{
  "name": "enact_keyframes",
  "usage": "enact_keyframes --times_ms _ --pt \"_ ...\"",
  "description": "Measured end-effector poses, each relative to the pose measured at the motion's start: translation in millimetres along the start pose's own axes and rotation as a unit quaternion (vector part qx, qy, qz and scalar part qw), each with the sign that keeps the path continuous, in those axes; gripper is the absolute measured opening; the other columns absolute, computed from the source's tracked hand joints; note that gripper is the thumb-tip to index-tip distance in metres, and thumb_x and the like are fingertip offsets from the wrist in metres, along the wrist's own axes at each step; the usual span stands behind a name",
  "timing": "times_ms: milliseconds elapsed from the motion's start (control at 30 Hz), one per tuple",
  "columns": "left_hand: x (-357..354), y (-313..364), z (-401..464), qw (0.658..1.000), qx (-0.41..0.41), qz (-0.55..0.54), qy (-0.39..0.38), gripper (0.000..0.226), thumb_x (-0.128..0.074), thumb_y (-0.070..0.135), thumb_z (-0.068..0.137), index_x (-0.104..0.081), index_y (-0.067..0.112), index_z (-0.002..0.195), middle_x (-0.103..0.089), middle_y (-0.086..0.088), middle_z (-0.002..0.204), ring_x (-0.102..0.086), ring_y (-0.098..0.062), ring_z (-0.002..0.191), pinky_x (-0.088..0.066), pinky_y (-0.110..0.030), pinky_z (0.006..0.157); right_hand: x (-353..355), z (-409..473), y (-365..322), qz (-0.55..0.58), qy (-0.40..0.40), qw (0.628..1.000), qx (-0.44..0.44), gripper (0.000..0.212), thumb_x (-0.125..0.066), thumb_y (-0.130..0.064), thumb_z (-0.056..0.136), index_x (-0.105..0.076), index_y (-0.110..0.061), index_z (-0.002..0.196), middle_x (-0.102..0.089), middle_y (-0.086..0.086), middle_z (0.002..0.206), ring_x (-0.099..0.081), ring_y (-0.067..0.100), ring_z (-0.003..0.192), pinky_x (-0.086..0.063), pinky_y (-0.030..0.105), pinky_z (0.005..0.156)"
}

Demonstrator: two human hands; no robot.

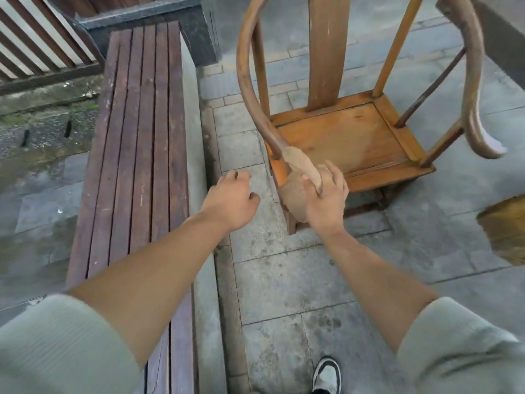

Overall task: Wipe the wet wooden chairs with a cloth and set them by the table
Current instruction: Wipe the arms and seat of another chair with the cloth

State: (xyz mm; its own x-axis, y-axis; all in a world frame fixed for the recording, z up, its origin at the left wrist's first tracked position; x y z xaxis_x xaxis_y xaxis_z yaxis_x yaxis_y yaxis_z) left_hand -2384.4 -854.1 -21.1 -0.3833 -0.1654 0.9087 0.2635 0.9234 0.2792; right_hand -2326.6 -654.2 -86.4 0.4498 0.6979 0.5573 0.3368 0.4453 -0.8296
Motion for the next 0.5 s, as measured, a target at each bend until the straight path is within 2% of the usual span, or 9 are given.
enact_keyframes --times_ms 67,133,200,267,333,400,500 --pt "0 -15 33 1.000 -0.001 -0.005 0.017 0.050 -0.044 0.030 0.098 -0.036 0.014 0.145 -0.044 -0.010 0.136 -0.046 -0.029 0.123 -0.045 -0.046 0.099 -45 19 7 -0.032 -0.026 0.999 0.023 0.043 -0.058 -0.039 0.103 -0.058 -0.025 0.143 -0.026 0.005 0.166 -0.018 0.037 0.150 -0.017 0.052 0.124" --pt "-3 -34 68 0.999 -0.002 -0.023 0.037 0.048 -0.046 0.030 0.099 -0.039 0.014 0.143 -0.045 -0.009 0.136 -0.046 -0.029 0.124 -0.044 -0.045 0.100 -91 32 20 -0.141 -0.058 0.988 0.022 0.049 -0.056 -0.046 0.102 -0.047 -0.042 0.150 -0.013 0.009 0.169 -0.013 0.044 0.150 -0.015 0.057 0.123" --pt "-8 -55 112 0.998 -0.015 -0.045 0.041 0.046 -0.047 0.030 0.099 -0.040 0.014 0.142 -0.044 -0.009 0.137 -0.046 -0.029 0.125 -0.044 -0.044 0.101 -126 49 30 -0.241 -0.048 0.969 0.003 0.069 -0.064 -0.050 0.095 -0.029 -0.053 0.154 -0.005 0.013 0.170 -0.014 0.049 0.147 -0.025 0.062 0.118" --pt "-5 -79 154 0.997 -0.022 -0.065 0.041 0.046 -0.047 0.030 0.100 -0.041 0.012 0.141 -0.043 -0.010 0.137 -0.046 -0.030 0.126 -0.043 -0.045 0.101 -134 67 32 -0.273 -0.005 0.961 -0.041 0.100 -0.079 -0.047 0.083 -0.014 -0.049 0.159 -0.012 0.017 0.166 -0.028 0.049 0.141 -0.040 0.061 0.108" --pt "5 -98 196 0.995 -0.032 -0.078 0.054 0.047 -0.046 0.031 0.101 -0.040 0.009 0.142 -0.043 -0.012 0.138 -0.045 -0.032 0.128 -0.042 -0.045 0.103 -131 84 27 -0.259 0.032 0.964 -0.043 0.118 -0.087 -0.046 0.074 -0.008 -0.040 0.162 -0.029 0.020 0.156 -0.044 0.046 0.128 -0.048 0.056 0.099" --pt "24 -111 243 0.988 -0.047 -0.123 0.080 0.049 -0.047 0.033 0.101 -0.039 0.007 0.143 -0.044 -0.015 0.139 -0.045 -0.032 0.130 -0.039 -0.044 0.106 -130 107 16 -0.253 0.036 0.967 -0.010 0.124 -0.089 -0.047 0.069 -0.008 -0.033 0.162 -0.048 0.019 0.137 -0.054 0.042 0.117 -0.051 0.051 0.093" --pt "60 -113 308 0.971 -0.071 -0.204 0.104 0.054 -0.044 0.043 0.100 -0.038 0.013 0.145 -0.045 -0.011 0.141 -0.047 -0.026 0.128 -0.038 -0.041 0.108 -127 141 -4 -0.246 -0.025 0.969 -0.008 0.119 -0.090 -0.047 0.066 -0.016 -0.037 0.159 -0.054 0.007 0.119 -0.059 0.035 0.108 -0.053 0.043 0.080"
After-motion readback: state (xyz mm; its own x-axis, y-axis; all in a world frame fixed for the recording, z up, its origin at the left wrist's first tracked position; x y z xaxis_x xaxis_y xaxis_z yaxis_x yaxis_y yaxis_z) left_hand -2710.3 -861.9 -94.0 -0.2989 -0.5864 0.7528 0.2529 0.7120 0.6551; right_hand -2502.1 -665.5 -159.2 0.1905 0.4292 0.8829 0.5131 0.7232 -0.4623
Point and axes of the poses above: each hand's wrist, its own z-axis towards the middle knuckle, its own x-axis out of the back of the hand, y = z × x, the point moved 7 cm from there along z, towards the middle knuckle
